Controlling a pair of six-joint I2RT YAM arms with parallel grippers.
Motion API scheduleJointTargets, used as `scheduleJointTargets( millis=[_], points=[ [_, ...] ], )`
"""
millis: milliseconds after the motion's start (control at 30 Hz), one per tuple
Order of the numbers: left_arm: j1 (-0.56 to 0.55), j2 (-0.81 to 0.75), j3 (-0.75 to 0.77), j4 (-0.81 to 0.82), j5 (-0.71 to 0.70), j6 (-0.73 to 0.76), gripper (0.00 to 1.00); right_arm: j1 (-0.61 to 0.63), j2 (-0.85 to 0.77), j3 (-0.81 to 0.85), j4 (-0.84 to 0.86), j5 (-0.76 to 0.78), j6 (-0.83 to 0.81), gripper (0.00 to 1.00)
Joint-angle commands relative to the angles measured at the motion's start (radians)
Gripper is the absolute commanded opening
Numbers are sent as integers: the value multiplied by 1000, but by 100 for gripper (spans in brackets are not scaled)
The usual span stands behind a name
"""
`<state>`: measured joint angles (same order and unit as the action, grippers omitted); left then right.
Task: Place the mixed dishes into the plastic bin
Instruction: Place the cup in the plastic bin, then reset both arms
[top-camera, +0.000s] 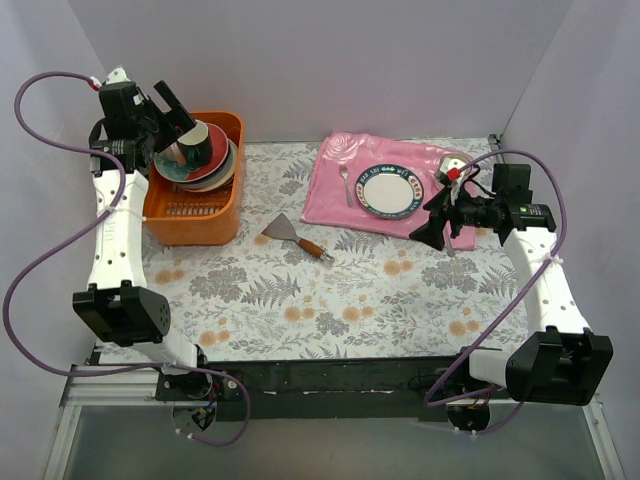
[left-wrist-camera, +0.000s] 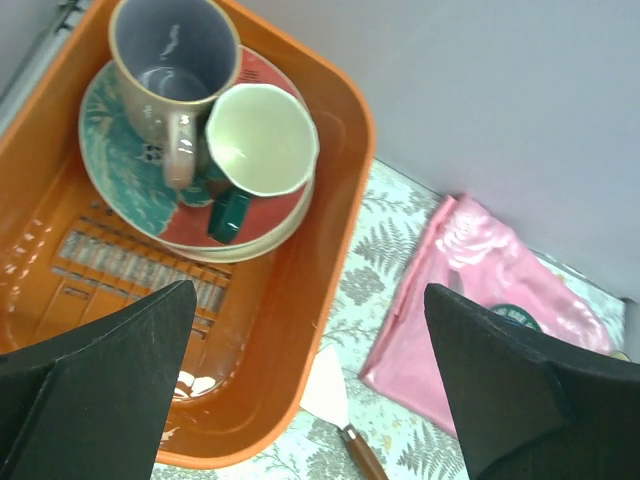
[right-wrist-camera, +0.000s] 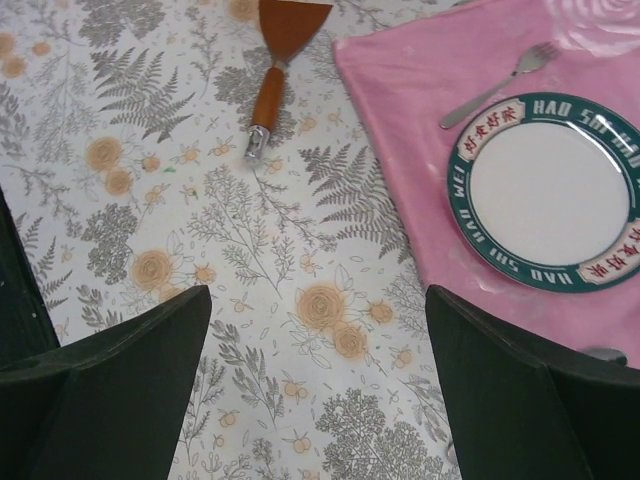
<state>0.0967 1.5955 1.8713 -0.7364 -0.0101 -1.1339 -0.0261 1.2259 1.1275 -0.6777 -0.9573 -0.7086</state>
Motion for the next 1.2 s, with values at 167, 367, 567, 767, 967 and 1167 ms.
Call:
scheduleJointTargets(
  millis=[167, 367, 567, 767, 967, 1167],
  points=[
    [5, -184, -112, 63, 197, -27, 98, -21, -6, 179, 124, 328, 362, 99],
    [5, -272, -179, 75, 236, -43, 98, -32, -37, 235, 202, 468, 471, 98],
    [5, -342, -227, 83, 263, -27, 98, -44, -66, 247, 262, 616, 606, 96],
    [5, -394, -259, 91, 301, -4, 98, -46, -95, 245, 274, 710, 667, 96],
    [6, -439, -261, 98, 325, 22, 98, -46, -127, 245, 268, 790, 655, 98],
    [5, -474, -271, 103, 337, 39, 98, -46, -163, 249, 259, 827, 635, 99]
  ],
)
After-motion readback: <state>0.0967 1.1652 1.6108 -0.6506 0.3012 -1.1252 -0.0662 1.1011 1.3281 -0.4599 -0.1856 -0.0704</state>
